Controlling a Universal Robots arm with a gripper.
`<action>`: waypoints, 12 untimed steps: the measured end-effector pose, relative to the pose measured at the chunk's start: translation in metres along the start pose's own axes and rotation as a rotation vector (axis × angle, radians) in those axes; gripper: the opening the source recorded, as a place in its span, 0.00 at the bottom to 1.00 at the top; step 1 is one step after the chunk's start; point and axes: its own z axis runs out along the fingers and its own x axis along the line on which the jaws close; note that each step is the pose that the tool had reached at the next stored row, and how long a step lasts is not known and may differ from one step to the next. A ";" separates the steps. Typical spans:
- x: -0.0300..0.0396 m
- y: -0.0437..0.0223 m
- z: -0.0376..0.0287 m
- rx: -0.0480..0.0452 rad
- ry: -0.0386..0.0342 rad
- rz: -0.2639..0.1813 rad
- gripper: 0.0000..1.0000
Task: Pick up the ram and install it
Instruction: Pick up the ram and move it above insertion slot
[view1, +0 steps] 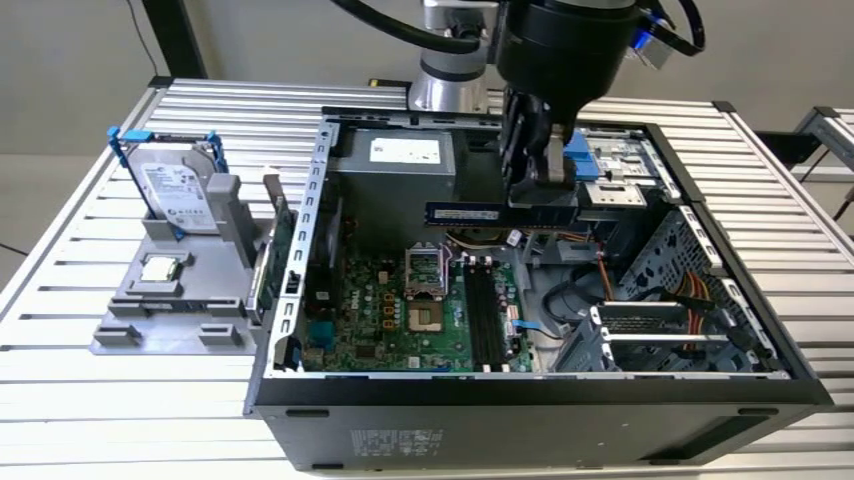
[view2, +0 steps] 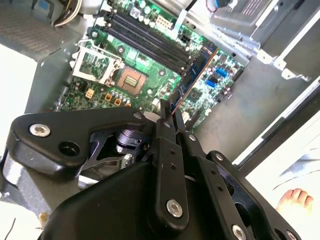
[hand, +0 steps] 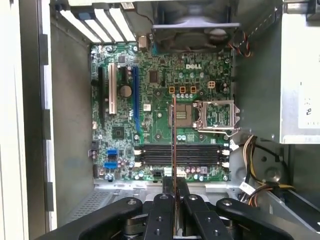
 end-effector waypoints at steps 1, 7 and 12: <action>-0.0002 -0.0022 0.0000 0.0000 0.0001 0.000 0.00; -0.0009 -0.0157 -0.0001 0.0000 0.0001 0.000 0.00; -0.0016 -0.0268 -0.0001 0.0000 0.0001 0.000 0.00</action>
